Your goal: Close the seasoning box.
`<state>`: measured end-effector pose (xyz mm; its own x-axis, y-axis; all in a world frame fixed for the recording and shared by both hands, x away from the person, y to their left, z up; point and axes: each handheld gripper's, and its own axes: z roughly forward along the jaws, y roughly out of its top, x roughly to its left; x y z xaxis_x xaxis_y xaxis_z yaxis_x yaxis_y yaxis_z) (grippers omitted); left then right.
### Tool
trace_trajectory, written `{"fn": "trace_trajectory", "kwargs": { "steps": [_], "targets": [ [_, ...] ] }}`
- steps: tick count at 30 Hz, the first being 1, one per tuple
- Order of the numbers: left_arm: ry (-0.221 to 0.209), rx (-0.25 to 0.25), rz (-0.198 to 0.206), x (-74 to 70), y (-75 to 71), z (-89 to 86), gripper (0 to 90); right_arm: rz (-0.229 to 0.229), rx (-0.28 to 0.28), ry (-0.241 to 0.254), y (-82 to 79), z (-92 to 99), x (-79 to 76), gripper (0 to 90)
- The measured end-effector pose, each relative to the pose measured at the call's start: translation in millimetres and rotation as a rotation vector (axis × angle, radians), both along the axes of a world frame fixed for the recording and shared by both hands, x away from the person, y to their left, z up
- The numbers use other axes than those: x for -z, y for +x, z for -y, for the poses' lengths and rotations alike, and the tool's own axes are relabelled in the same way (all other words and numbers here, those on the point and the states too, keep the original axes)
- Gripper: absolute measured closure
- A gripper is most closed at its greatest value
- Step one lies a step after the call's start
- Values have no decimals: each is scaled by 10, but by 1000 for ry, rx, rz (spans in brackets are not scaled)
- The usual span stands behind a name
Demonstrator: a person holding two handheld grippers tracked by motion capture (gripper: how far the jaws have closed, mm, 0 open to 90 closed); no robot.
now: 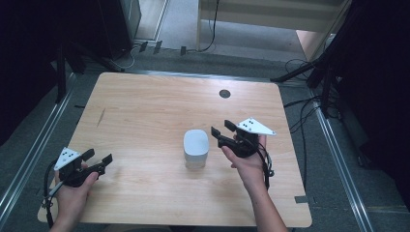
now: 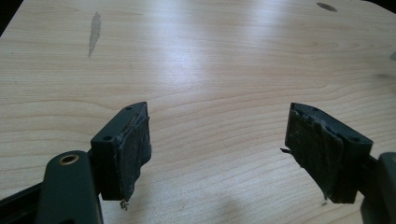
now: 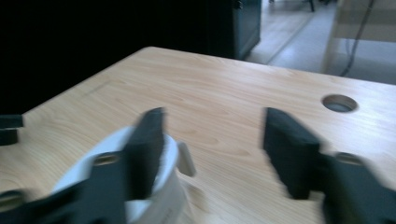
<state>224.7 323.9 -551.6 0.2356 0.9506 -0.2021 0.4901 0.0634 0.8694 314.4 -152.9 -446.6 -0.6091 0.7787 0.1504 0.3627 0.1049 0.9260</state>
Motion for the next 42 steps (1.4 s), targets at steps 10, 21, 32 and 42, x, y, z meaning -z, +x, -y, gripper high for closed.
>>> {"fn": "trace_trajectory", "kwargs": {
  "steps": [10,21,32,42],
  "targets": [
    [1,-2,-1,0,1,2,223,-23,113,11,-86,350,124,141],
    [-2,-6,-3,0,2,3,224,-63,166,-12,-250,783,368,144],
    [-2,-9,-4,0,2,3,225,-108,244,-37,-430,1250,677,149],
    [-3,-12,-2,1,2,1,225,-134,311,-50,-634,1679,850,155]
  ]
}}
